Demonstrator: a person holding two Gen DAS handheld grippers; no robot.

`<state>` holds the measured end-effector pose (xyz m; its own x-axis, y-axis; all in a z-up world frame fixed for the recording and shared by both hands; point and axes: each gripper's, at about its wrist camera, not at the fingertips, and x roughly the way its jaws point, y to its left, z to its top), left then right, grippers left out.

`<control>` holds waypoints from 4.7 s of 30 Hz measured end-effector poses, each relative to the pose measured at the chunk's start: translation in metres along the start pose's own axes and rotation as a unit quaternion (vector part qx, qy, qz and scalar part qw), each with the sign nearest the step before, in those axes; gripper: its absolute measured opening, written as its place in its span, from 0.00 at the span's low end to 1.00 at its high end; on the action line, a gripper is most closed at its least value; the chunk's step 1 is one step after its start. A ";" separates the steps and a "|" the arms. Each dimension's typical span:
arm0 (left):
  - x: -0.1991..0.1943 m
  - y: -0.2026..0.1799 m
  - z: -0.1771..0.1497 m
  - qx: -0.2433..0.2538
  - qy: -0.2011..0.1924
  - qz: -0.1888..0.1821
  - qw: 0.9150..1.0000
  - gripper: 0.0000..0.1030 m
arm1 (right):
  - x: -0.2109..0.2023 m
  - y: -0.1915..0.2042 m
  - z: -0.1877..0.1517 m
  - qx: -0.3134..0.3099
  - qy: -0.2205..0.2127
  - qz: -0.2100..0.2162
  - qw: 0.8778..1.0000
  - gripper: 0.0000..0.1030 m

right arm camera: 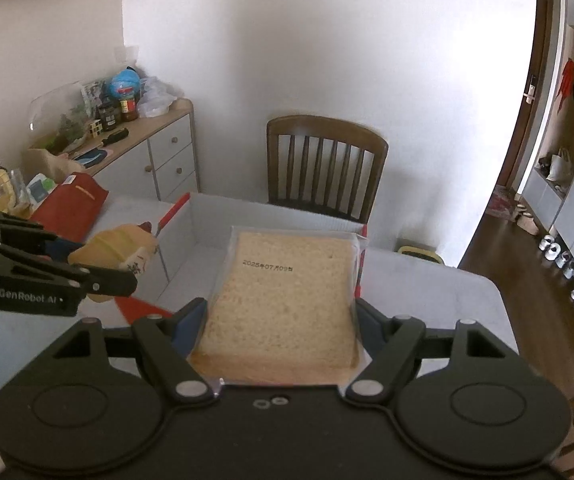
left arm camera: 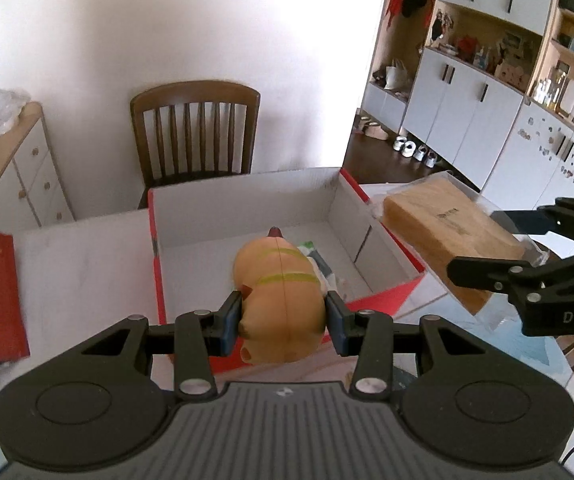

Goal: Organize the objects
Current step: 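Carry the plush toy and bagged bread with both grippers into the red box, then open the left gripper dropping the plush toy while the right releases the bread, then withdraw both grippers from the box back toward the pile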

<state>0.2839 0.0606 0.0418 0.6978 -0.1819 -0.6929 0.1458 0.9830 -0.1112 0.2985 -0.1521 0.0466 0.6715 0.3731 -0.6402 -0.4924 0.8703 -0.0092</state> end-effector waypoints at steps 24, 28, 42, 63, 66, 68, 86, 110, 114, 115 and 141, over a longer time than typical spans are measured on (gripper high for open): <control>0.129 0.029 0.026 0.030 0.101 0.064 0.992 0.42 | 0.129 -0.006 0.008 0.016 0.079 0.000 0.997 0.74; 0.148 0.031 0.023 0.030 0.119 0.063 0.990 0.42 | 0.139 -0.003 0.004 0.010 0.087 0.003 0.996 0.74; 0.183 0.026 0.014 0.054 0.172 0.075 0.981 0.42 | 0.161 -0.004 -0.010 0.014 0.109 -0.004 0.994 0.76; 0.167 0.017 0.013 0.040 0.148 0.066 0.986 0.64 | 0.137 -0.004 -0.010 -0.013 0.093 -0.019 0.995 0.86; 0.158 0.016 0.013 0.038 0.137 0.068 0.987 0.71 | 0.128 -0.007 -0.007 -0.010 0.085 -0.017 0.996 0.87; 0.149 0.017 0.014 0.035 0.131 0.067 0.989 0.71 | 0.121 -0.008 -0.005 -0.006 0.079 -0.015 0.997 0.87; 0.051 0.011 0.007 -0.012 0.043 0.037 0.998 0.71 | 0.033 -0.001 -0.007 0.012 0.024 0.003 1.000 0.91; -0.045 -0.027 -0.056 0.020 -0.011 -0.003 1.000 0.77 | -0.051 0.028 -0.070 0.051 -0.006 -0.009 0.999 0.94; -0.053 -0.034 -0.074 0.037 -0.013 -0.003 0.999 0.78 | -0.057 0.033 -0.087 0.048 -0.002 -0.011 0.999 0.97; -0.055 -0.034 -0.079 0.040 -0.012 -0.005 0.999 0.78 | -0.059 0.035 -0.092 0.047 -0.002 -0.012 0.999 0.97; -0.015 -0.016 -0.193 -0.047 0.080 0.013 0.996 1.00 | -0.050 0.053 -0.212 0.048 0.105 -0.047 0.992 0.96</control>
<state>0.1361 0.0524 -0.0836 0.5782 -0.1583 -0.8004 0.0584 0.9865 -0.1530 0.1213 -0.1926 -0.0852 0.5766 0.2216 -0.7864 -0.3708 0.9287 -0.0102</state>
